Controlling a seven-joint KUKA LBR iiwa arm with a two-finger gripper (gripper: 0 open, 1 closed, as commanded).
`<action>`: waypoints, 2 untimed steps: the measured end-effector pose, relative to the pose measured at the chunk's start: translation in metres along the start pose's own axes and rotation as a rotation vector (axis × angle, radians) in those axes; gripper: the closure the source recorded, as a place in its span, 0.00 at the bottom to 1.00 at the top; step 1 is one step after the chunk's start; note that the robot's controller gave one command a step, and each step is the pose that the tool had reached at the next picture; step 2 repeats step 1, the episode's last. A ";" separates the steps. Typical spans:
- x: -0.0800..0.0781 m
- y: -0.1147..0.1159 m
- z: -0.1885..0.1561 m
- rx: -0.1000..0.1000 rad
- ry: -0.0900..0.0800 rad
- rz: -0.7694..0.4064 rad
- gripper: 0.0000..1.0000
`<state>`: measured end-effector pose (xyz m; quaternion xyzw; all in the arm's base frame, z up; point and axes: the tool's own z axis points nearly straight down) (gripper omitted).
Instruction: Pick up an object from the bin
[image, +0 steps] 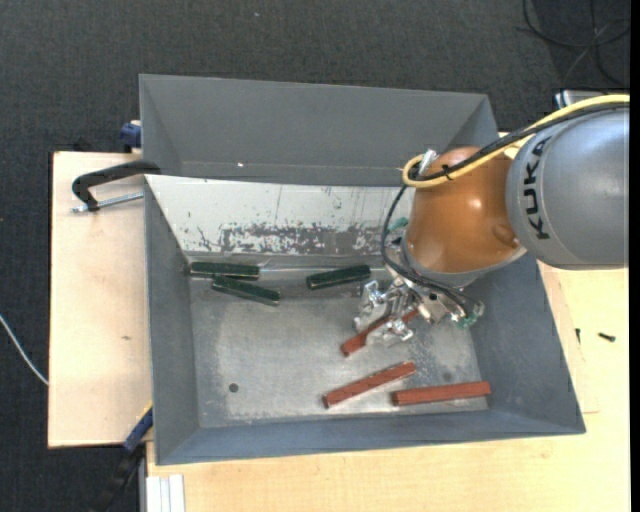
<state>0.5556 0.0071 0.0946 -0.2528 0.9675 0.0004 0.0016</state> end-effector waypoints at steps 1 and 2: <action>0.021 0.007 -0.197 0.007 -0.010 0.000 1.00; 0.021 0.007 -0.197 0.007 -0.010 0.000 1.00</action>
Offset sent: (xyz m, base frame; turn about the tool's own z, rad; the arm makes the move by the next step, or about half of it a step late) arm 0.0000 0.0000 0.0000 0.0000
